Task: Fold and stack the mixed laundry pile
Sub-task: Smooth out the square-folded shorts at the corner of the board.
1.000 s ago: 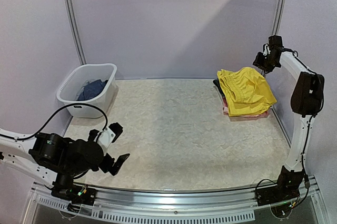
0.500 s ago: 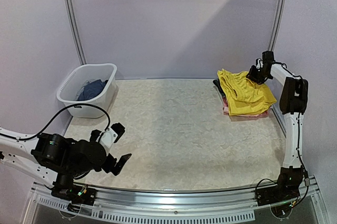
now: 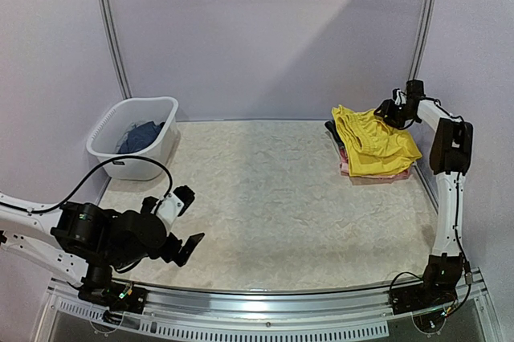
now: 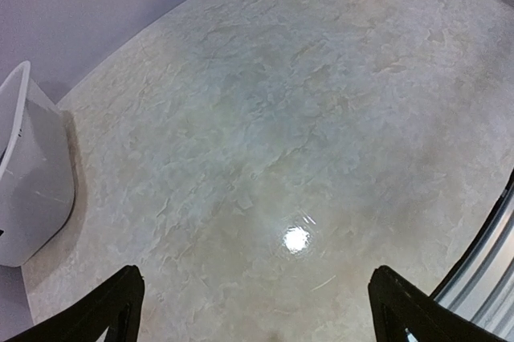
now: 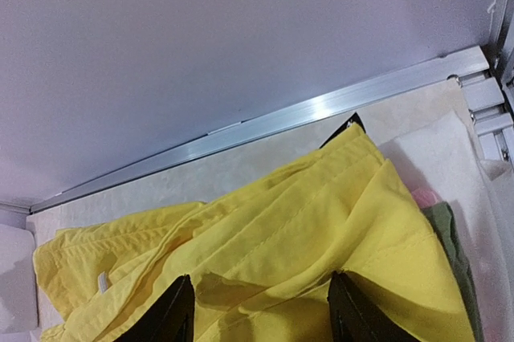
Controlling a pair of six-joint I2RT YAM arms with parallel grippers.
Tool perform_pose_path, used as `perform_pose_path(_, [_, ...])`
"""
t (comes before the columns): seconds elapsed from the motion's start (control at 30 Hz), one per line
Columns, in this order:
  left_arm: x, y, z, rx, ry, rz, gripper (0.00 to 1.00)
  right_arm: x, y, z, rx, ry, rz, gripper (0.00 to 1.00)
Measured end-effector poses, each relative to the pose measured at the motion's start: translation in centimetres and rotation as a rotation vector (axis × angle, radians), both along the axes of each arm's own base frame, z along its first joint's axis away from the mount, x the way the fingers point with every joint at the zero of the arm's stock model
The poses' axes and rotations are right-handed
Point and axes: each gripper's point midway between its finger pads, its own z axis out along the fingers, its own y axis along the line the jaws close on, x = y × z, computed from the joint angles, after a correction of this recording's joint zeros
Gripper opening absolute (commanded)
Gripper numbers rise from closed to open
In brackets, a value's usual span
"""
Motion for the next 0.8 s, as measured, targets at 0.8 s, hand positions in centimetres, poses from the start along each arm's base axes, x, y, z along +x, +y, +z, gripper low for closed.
perform_pose_path(0.8, [-0.6,-0.4,-0.7,-0.068,0.046,-0.028,0.99,-10.4,11.5,13.4,-0.171,-0.132,0.140,0.61])
